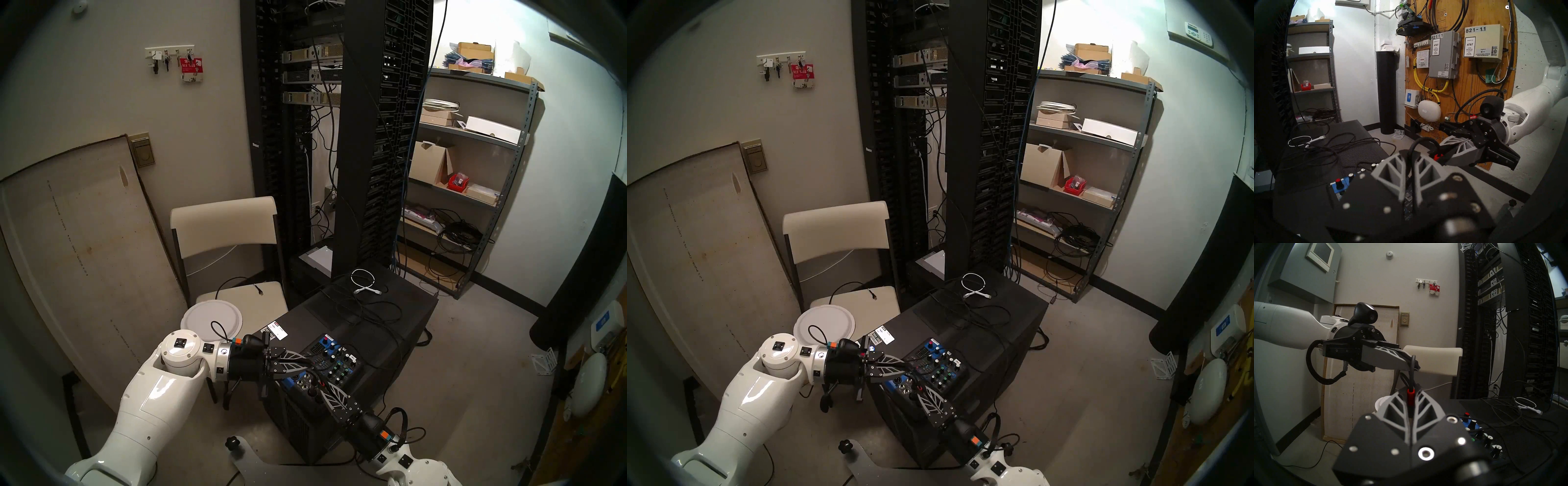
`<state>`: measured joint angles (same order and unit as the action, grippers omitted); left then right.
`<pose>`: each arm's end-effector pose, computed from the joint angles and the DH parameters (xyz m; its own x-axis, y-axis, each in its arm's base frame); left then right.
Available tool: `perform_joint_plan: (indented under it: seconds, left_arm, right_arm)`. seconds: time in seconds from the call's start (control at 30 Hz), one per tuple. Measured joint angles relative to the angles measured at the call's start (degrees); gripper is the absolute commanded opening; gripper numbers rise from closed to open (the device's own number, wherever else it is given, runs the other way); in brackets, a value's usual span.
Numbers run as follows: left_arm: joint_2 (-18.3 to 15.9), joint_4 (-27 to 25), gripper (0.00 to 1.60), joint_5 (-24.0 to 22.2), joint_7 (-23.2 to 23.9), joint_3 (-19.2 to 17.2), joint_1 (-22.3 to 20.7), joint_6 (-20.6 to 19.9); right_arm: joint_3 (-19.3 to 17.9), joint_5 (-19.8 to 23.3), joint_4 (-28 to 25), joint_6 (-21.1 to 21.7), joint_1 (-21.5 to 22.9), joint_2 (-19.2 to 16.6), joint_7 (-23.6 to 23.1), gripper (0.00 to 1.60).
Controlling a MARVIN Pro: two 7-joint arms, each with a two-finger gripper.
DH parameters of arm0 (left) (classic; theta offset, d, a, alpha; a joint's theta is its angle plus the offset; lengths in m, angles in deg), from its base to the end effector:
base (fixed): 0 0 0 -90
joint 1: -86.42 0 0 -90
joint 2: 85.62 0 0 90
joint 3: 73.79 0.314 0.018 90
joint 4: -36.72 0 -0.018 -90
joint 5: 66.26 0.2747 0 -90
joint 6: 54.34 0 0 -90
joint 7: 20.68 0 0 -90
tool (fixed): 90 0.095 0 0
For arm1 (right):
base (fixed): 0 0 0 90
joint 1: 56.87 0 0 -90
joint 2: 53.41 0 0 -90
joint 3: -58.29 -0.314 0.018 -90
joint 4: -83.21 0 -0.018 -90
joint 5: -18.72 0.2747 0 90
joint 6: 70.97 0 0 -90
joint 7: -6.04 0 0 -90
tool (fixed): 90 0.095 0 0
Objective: Insert aux cable
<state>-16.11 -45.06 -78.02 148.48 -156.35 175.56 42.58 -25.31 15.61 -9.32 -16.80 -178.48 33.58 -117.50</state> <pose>0.2991 0.0017 -0.3715 0.0309 -0.1572 0.9871 -0.9952 -0.0970 0.0157 0.1498 0.0797 -0.4189 -0.1189 0.0157 0.9928 0.6662 -0.7402 0.0915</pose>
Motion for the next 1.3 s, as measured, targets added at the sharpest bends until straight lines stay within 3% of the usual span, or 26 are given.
perform_joint_plan:
  seconds: [0.1, 0.2, 0.63, 1.0, 1.3]
  left_arm:
    - [0.11, 0.0, 0.0, 0.01, 0.02, -0.07, 0.01, 0.0]
    - [0.18, 0.0, 0.0, 0.04, 0.03, -0.16, 0.02, 0.0]
    - [0.44, 0.1, 0.0, 0.13, 0.03, -0.4, 0.02, 0.14]
    - [0.56, 0.21, 0.0, 0.2, 0.11, -0.44, -0.04, 0.26]
    - [0.7, 0.35, 0.0, 0.27, 0.28, -0.41, -0.2, 0.29]
  right_arm:
    - [-0.01, 0.01, -0.02, 0.02, -0.01, 0.01, 0.01, 0.01]
    - [-0.01, 0.05, -0.09, 0.11, -0.04, 0.02, 0.01, 0.3]
    - [-0.03, 0.0, -0.25, 0.87, -0.23, 0.09, 0.1, 0.66]
    - [-0.21, 0.08, -0.4, 1.97, -0.67, 0.17, 0.12, 0.64]
    - [-0.28, 0.89, -1.29, 2.65, -1.22, 0.26, -0.09, 0.73]
